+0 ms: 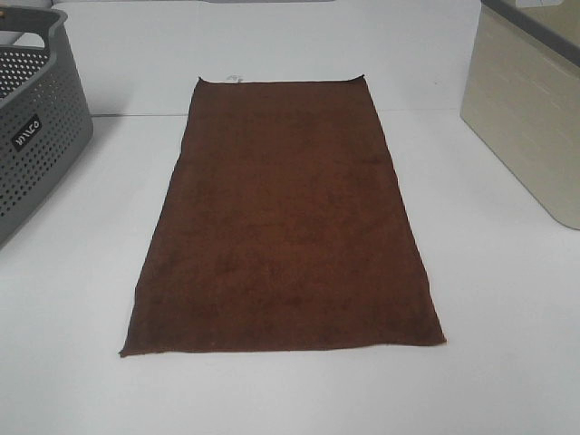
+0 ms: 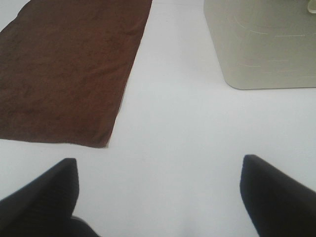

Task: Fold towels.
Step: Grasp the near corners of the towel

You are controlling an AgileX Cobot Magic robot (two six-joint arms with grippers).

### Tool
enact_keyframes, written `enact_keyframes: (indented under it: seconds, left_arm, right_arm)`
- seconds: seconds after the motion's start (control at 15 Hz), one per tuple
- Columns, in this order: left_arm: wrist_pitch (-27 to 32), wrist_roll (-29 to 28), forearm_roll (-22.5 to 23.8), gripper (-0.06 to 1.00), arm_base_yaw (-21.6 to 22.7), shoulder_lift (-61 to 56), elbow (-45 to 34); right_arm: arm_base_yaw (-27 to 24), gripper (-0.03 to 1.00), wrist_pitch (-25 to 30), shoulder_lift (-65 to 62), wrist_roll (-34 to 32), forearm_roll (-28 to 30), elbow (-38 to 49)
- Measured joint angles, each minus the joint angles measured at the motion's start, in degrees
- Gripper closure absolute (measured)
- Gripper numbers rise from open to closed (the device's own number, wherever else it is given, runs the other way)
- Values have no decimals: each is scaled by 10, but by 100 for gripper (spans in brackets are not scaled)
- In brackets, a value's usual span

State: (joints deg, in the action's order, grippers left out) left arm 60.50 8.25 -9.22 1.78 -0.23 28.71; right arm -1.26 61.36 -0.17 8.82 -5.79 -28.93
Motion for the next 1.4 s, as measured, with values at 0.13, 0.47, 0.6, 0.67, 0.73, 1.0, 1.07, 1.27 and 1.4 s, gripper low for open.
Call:
enact_keyframes:
  seconds: [0.13, 0.47, 0.6, 0.67, 0.73, 1.0, 1.07, 1.27, 1.4]
  left_arm:
    - [0, 0, 0, 26, 0, 0, 0]
    - [0, 0, 0, 26, 0, 0, 0]
    - [0, 0, 0, 26, 0, 0, 0]
    - [0, 0, 0, 26, 0, 0, 0]
    - [0, 0, 0, 26, 0, 0, 0]
    - [0, 0, 0, 26, 0, 0, 0]
    - [0, 0, 0, 26, 0, 0, 0]
    - [0, 0, 0, 26, 0, 0, 0]
    - [0, 0, 0, 26, 0, 0, 0]
  right_arm:
    - [0, 13, 0, 0, 0, 0, 0]
    - [0, 13, 0, 0, 0, 0, 0]
    - [0, 13, 0, 0, 0, 0, 0]
    - [0, 13, 0, 0, 0, 0, 0]
    - [0, 13, 0, 0, 0, 0, 0]
    - [0, 13, 0, 0, 0, 0, 0]
    - [0, 13, 0, 0, 0, 0, 0]
    - [0, 13, 0, 0, 0, 0, 0]
    - [0, 13, 0, 0, 0, 0, 0]
